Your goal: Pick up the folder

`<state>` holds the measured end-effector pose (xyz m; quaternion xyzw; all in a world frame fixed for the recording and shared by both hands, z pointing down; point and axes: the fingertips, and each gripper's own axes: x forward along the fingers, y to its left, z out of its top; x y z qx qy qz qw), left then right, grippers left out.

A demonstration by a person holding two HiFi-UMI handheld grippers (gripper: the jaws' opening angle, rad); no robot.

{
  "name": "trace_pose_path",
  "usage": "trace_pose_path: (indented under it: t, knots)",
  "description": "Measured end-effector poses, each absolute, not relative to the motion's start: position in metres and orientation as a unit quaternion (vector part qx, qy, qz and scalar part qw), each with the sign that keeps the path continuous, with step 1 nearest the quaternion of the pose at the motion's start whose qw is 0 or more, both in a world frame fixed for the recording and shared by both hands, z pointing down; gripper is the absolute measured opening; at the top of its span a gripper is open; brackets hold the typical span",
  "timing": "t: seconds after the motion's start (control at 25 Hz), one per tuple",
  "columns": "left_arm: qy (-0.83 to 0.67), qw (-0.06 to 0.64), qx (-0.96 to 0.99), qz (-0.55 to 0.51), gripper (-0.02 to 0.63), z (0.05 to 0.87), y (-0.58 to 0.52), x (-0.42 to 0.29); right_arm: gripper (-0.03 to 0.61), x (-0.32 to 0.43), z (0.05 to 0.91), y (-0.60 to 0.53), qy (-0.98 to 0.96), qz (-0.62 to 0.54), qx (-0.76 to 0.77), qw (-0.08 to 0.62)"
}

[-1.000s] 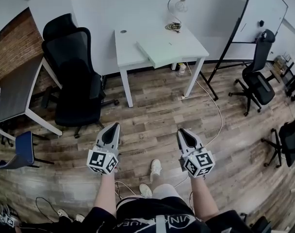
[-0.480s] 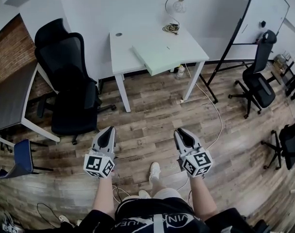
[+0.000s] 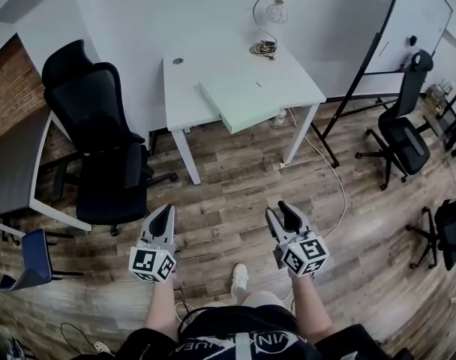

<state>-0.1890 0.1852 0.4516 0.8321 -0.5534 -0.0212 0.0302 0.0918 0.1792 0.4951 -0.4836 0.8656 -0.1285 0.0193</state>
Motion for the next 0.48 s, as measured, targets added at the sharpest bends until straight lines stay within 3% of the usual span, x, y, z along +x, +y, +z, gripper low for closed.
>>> trace_pose_path:
  t: [0.48]
  knots:
    - [-0.563, 0.035, 0.825, -0.02, 0.014, 0.456, 0.116, -0.176, 0.175, 0.114, 0.5, 0.107, 0.858, -0.141, -0.493, 0.025]
